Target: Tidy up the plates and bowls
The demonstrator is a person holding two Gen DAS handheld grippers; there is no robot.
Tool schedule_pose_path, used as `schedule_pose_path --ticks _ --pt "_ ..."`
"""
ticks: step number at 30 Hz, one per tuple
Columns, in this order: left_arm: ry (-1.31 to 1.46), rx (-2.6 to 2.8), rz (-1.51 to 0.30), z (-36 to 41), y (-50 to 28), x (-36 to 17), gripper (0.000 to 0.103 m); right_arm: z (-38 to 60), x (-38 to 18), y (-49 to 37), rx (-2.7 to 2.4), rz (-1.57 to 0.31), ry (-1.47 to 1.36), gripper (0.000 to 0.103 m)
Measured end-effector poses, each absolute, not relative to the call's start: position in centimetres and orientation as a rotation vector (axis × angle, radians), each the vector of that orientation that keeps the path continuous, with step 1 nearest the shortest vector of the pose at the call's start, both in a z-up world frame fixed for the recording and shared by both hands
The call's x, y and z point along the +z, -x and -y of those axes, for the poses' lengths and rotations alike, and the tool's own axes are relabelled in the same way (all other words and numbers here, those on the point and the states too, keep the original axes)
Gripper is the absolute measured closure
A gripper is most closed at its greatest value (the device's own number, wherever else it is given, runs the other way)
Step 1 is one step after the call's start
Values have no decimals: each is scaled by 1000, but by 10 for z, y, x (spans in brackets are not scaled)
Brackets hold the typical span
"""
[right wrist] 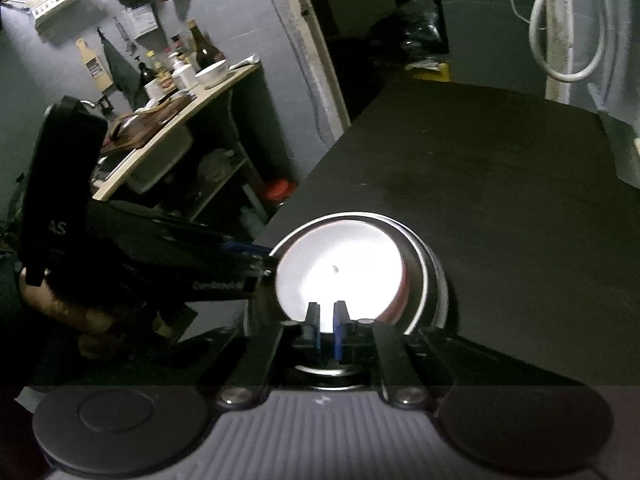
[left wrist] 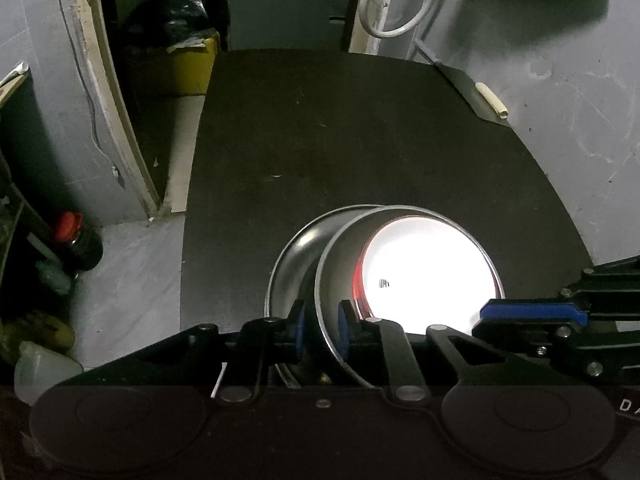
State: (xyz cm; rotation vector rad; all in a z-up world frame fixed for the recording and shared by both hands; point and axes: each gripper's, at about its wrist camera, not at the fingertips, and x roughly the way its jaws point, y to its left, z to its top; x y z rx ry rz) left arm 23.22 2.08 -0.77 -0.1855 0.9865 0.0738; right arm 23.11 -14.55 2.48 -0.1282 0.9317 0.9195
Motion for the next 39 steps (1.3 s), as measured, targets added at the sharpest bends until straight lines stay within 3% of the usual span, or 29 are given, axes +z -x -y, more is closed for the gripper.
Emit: schedule_pose_path --ticks 4,10,19,22,24,32,39 --pt "183 79 -976 -18 -228 -5 78 149 22 -228 898 -930 115 93" --pt "175 105 -959 -16 -220 2 69 153 20 -226 873 -925 98 84" --pt "170 161 -929 -12 -206 12 48 160 23 -221 859 -900 71 72" --pt "174 170 -920 -10 -201 16 36 163 25 -219 862 -892 66 64" --pt "182 169 -899 -8 -196 20 23 164 27 -218 867 -884 64 52" --pt "187 215 -844 -4 -181 34 6 168 37 -212 878 -838 66 33" --pt "216 270 -808 -8 -161 41 1 172 42 -201 856 -798 60 12"
